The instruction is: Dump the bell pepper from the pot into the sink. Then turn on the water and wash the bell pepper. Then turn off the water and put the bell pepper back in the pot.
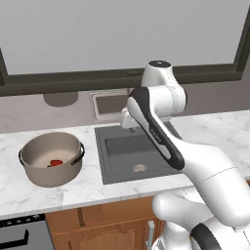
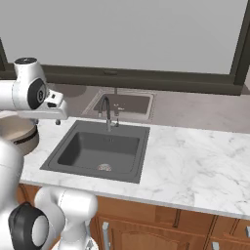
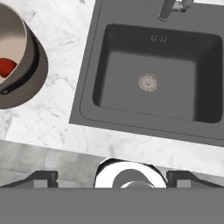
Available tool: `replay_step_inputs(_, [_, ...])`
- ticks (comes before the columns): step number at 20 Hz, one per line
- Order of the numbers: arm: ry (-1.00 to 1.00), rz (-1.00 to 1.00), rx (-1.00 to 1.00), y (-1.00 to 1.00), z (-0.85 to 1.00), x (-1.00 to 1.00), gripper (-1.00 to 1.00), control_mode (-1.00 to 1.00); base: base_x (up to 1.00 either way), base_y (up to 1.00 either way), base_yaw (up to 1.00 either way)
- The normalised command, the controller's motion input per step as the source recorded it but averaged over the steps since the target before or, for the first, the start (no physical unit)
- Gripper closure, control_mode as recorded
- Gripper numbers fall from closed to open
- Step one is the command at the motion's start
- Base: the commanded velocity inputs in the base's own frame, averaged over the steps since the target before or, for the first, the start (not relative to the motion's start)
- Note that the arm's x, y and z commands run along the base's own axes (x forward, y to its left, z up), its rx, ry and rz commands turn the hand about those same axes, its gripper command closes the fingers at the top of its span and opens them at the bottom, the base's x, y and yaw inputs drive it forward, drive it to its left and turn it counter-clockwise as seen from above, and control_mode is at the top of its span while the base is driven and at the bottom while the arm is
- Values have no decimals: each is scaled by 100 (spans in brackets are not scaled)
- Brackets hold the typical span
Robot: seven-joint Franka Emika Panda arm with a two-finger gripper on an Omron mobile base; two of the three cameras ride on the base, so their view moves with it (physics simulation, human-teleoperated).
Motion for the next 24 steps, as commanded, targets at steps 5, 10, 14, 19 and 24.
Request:
replay_step_inputs(5, [14,1,2,63,-3,0,-100,-100,0,0,0])
replay_step_inputs(10, [14,0,2,53,-8,5,-100,-100,0,0,0])
replay_step_inputs(14, [14,0,0,48,-18,15,-100,-100,0,0,0])
replay_step_inputs(19, [14,0,0,41,-24,23,-100,-100,0,0,0])
replay_step_inputs(24, [12,-1,0,31,-29,29,-100,-100,0,0,0])
